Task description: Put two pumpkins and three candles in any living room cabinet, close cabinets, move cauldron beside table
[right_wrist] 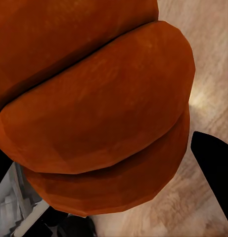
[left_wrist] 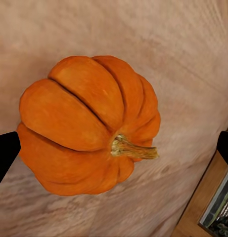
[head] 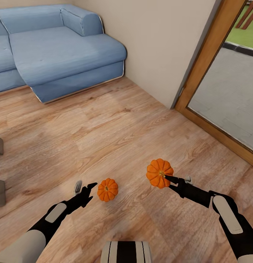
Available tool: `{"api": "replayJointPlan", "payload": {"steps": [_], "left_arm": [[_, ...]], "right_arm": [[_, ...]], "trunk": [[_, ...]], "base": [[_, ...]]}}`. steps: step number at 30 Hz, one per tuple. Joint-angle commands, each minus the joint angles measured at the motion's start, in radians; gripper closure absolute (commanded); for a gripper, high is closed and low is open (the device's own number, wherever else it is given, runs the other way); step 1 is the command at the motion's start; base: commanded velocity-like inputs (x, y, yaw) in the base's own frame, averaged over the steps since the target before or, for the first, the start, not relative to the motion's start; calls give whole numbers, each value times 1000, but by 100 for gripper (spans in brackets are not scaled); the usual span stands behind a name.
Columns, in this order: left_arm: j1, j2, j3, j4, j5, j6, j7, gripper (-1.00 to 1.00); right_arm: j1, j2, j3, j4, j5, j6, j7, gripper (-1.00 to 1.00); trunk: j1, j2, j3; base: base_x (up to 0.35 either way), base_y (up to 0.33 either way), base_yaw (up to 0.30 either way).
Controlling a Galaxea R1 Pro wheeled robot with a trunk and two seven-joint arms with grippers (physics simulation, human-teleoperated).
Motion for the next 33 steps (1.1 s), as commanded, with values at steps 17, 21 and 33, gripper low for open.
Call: {"api": "replayJointPlan", "payload": {"steps": [17, 21, 33], "left_arm": [[0, -5, -11, 0, 6, -21, 46, -100], [0, -5, -12, 1, 6, -23, 47, -100], [0, -5, -17, 5, 6, -24, 49, -100]], "right_arm": [[-1, 0, -3, 0, 3, 6, 3, 100], [-1, 0, -2, 0, 3, 6, 3, 100], [-1, 0, -3, 0, 3, 6, 3, 100]], "trunk": [[3, -2, -28], [5, -3, -43], [7, -4, -59]], "base": [[0, 0, 0], [0, 0, 0], [0, 0, 0]]}}
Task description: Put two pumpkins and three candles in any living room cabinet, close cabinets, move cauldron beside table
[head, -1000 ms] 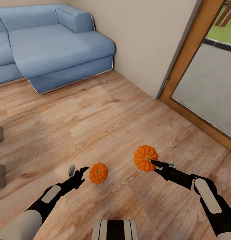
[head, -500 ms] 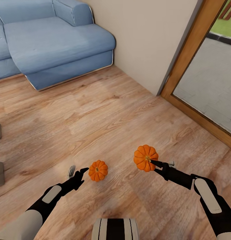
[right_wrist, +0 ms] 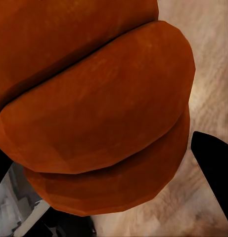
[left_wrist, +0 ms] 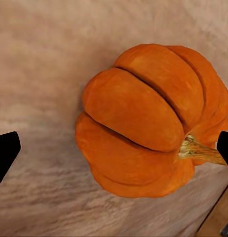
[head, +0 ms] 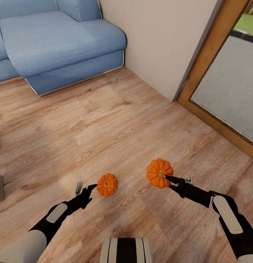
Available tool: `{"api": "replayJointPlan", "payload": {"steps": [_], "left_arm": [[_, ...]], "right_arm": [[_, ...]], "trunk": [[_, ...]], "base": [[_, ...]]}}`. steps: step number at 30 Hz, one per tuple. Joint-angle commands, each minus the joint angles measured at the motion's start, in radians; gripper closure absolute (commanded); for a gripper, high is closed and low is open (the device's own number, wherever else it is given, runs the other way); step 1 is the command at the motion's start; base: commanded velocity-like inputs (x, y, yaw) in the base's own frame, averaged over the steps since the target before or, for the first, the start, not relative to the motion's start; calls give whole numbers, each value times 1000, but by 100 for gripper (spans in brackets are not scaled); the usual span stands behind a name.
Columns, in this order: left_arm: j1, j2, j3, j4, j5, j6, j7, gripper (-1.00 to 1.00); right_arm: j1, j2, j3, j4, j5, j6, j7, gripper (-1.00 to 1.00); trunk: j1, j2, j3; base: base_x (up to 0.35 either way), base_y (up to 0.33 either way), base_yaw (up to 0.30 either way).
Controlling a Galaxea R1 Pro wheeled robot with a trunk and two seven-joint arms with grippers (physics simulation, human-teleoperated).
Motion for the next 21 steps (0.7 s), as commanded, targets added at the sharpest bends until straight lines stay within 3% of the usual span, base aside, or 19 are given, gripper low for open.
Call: {"api": "replayJointPlan", "payload": {"steps": [1, 21], "left_arm": [[-1, 1, -5, 1, 6, 1, -2, -100], [-4, -1, -10, -6, 1, 3, 31, -100]], "right_arm": [[0, 0, -2, 0, 0, 6, 3, 100], [0, 0, -2, -1, 0, 6, 3, 100]], "trunk": [[0, 0, -5], [1, -1, -8]], "base": [[0, 0, 0], [0, 0, 0]]}}
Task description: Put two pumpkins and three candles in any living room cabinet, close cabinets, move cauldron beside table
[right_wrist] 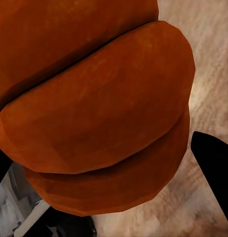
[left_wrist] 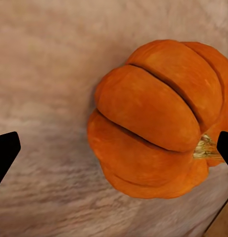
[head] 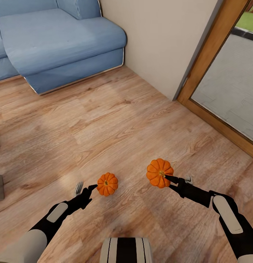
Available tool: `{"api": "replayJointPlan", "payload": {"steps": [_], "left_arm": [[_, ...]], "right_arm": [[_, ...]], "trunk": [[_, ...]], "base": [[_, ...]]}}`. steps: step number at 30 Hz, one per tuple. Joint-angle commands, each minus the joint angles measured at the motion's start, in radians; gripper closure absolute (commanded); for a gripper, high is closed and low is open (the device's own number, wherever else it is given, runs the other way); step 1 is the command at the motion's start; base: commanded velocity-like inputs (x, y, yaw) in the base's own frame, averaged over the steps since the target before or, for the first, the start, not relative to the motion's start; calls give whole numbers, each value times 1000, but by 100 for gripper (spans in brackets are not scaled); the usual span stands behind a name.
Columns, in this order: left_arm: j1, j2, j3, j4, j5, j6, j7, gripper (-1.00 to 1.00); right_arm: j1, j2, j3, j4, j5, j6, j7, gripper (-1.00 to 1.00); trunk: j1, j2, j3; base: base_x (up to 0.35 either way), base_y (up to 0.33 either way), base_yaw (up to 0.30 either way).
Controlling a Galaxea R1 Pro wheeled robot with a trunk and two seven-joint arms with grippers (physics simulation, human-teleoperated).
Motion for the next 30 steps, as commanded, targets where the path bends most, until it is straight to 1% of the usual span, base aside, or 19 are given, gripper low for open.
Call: {"api": "replayJointPlan", "payload": {"steps": [1, 9, 30], "left_arm": [[0, 1, -5, 0, 5, 1, -2, -100], [0, 1, -5, -3, 5, 1, -2, -100], [0, 1, -5, -4, 5, 1, -5, -100]], "right_arm": [[0, 0, -2, 0, 2, 6, 3, 100], [0, 0, -2, 0, 2, 6, 3, 100], [-1, 0, -2, 0, 2, 6, 3, 100]], "trunk": [[0, 0, -1], [0, 0, -1], [0, 0, -1]], "base": [[0, -5, 0], [0, -95, 0], [23, -26, 0]]}}
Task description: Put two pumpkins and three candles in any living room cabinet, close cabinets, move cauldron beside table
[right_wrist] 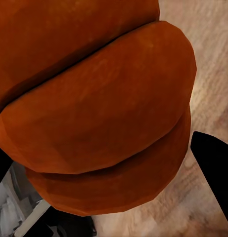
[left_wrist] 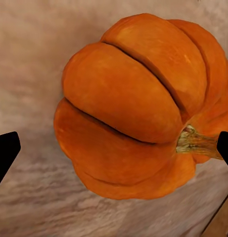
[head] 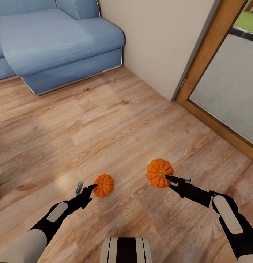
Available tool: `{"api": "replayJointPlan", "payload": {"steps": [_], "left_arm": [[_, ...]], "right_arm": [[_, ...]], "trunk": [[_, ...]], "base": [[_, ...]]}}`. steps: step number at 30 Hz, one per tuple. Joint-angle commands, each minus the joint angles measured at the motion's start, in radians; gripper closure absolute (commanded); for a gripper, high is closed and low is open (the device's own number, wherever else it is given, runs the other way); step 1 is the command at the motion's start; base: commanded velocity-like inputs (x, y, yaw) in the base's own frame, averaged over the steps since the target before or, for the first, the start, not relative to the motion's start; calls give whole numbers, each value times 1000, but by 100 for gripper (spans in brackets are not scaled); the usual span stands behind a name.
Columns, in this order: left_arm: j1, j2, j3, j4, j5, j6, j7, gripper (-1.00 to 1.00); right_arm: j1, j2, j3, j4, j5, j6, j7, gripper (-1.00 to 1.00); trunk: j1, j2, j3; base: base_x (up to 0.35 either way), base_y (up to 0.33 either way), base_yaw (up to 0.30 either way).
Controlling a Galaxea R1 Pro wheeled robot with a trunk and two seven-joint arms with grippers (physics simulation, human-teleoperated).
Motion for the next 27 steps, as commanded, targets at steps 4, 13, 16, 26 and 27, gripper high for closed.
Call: {"api": "replayJointPlan", "payload": {"steps": [4, 13, 16, 26, 27], "left_arm": [[0, 1, -5, 0, 5, 1, -3, -100], [0, 1, -5, 1, 6, 1, -2, -100], [0, 1, -5, 1, 6, 1, -2, -100], [0, 1, -5, 1, 6, 1, -3, -100], [0, 1, -5, 1, 6, 1, -4, -100]], "right_arm": [[0, 0, -2, 0, 4, 5, 2, 100], [0, 0, -2, 0, 4, 5, 2, 100], [-1, 0, -2, 0, 4, 5, 2, 100], [-1, 0, -2, 0, 4, 5, 2, 100], [-1, 0, -2, 0, 4, 5, 2, 100]], "trunk": [[0, 0, -1], [0, 0, -1], [0, 0, -1], [0, 0, -1], [0, 0, -1]], "base": [[137, -1, 0], [25, 0, 0], [2, 0, 0], [0, 0, 0], [0, 0, 0]]}}
